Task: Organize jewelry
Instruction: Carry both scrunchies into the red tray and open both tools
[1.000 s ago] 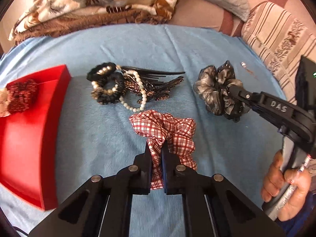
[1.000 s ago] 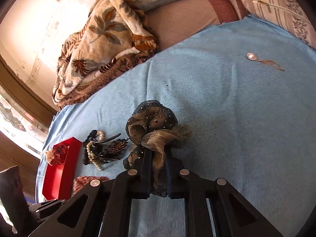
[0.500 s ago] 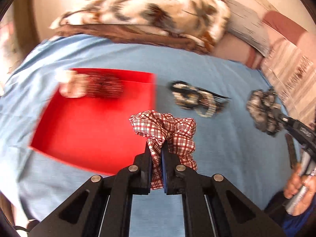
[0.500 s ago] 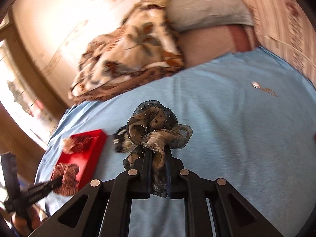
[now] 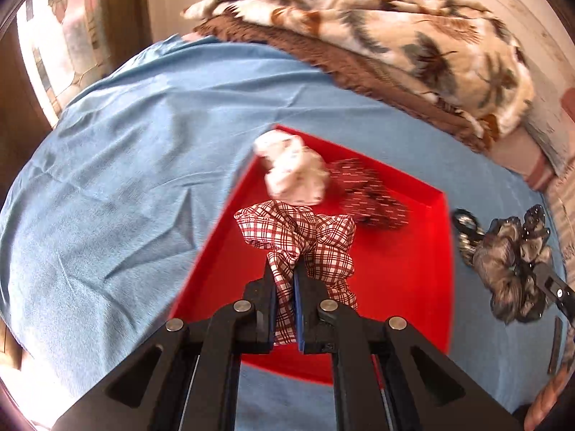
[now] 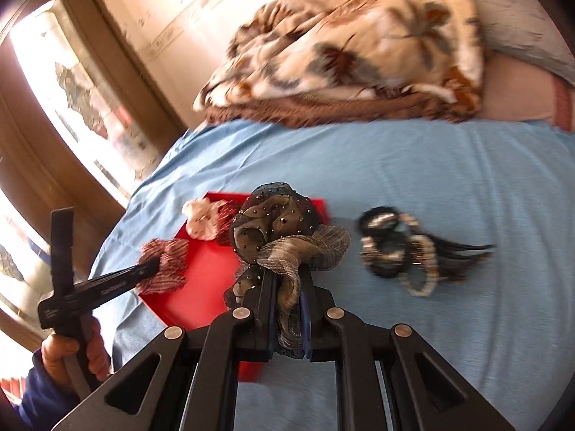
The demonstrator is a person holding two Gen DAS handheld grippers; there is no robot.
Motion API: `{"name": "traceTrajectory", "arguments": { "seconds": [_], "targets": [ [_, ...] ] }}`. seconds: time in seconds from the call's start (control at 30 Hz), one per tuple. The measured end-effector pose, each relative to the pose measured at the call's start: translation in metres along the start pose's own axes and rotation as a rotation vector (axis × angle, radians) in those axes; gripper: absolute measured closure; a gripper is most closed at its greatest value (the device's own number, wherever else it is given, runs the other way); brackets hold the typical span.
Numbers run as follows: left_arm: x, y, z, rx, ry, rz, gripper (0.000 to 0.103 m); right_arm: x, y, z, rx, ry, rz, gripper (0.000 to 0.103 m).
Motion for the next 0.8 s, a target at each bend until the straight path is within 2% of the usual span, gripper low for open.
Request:
{"name": "traceTrajectory", "arguments": {
  "seconds": [0.17,0.37,0.63,0.8],
  "targets": [
    [-0.006,0.014,0.015,-0.037,0.014,0.022,0.095,-0.004,0.028,0.039,-0.042,0.086,-0.041,0.091],
    [-0.023,0.021,0.037,-0.093,0.04,0.06,0.095,0.012,0.064,0.09,-0.081,0.201,-0.09,0.091],
    [-0.031,0.025,0.046,-0.055,0.051,0.052,0.094,0.017,0.098,0.135,-0.109,0.275,-0.131,0.091],
    [-0.033,0.028,0.037,-0.014,0.04,0.05,0.087,0.012,0.112,0.149,-0.132,0.296,-0.149,0.09]
  ]
}}
Point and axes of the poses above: each gripper's, at about its wrist camera, not at the fingertips, and z roughly the way its jaws point, y to its left, x to its underside, the point moved 3 cm from there along z, roughly the way its jaws point, and after that the axes turned 15 degrees about y, right-handed, at the moved point
